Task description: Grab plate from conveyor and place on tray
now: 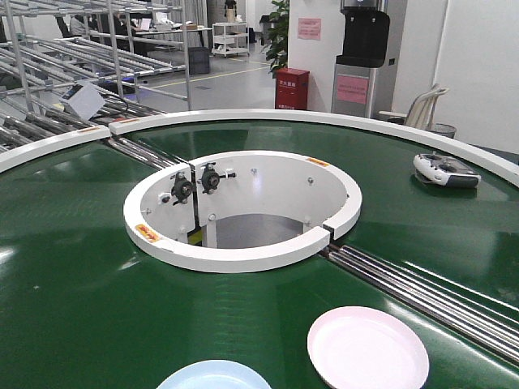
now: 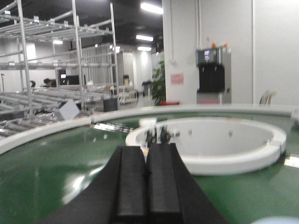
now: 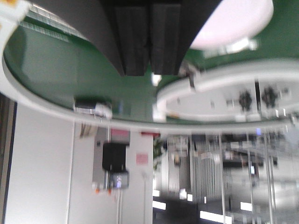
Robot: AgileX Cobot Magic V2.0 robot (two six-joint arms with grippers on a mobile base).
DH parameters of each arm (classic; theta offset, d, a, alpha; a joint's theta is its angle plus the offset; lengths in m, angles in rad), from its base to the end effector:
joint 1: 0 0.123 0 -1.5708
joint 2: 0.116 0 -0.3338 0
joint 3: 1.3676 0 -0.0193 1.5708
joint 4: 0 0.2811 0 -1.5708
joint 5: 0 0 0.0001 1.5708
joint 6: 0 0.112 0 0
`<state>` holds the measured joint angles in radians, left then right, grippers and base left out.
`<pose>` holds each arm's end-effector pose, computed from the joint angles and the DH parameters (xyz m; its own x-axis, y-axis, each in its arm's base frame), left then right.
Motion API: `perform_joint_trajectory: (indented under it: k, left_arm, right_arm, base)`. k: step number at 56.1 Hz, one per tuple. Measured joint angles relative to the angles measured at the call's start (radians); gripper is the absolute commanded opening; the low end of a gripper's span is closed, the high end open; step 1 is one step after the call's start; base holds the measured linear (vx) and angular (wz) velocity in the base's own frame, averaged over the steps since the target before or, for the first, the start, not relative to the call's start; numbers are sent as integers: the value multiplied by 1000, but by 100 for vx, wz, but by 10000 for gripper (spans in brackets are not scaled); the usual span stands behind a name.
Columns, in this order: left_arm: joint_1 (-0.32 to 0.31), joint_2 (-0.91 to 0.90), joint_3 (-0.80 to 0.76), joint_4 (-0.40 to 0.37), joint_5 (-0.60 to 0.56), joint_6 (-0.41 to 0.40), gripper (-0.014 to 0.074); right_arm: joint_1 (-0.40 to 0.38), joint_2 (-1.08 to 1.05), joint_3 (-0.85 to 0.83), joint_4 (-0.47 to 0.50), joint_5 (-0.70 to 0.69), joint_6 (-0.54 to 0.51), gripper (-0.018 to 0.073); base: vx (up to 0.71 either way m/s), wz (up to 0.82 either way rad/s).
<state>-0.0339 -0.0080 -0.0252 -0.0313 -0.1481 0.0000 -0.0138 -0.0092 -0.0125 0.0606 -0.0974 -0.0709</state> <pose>0.0529 -0.0013 0.2415 0.2640 -0.0399 -0.9637 0.0376 0.9988 -0.0311 0.0551 -0.0014 0.2311 0.2044 -0.0134 -0.9788 0.0217 0.9997 -0.0092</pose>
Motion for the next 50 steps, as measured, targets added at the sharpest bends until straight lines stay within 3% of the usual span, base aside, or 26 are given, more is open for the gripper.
perform_joint_trajectory:
  k: [8,17,23,30,40,50]
  left_arm:
    - [0,112,-307,0,44,-8,4]
    - [0,447,-702,0,156,20,4]
    - [0,658,-896,0,273,23,4]
    - [0,830,-973,-1,343,20,4]
    - [-1,933,-977,-3,384,-17,22]
    - [-19,946,-979,-3,383,-19,167]
  right_arm:
    - [0,70,-306,46,6,-50,-9]
    - [0,325,-677,46,97,-107,-9]
    - [0,531,-834,46,177,-118,-9]
    - [0,715,-910,65,243,-107,-9]
    - [0,857,-913,82,310,-94,18]
    - [0,872,-913,85,312,-94,193]
  base:
    - [0,0]
    - [0,0]
    - [0,0]
    - [0,0]
    - [0,0]
    - [0,0]
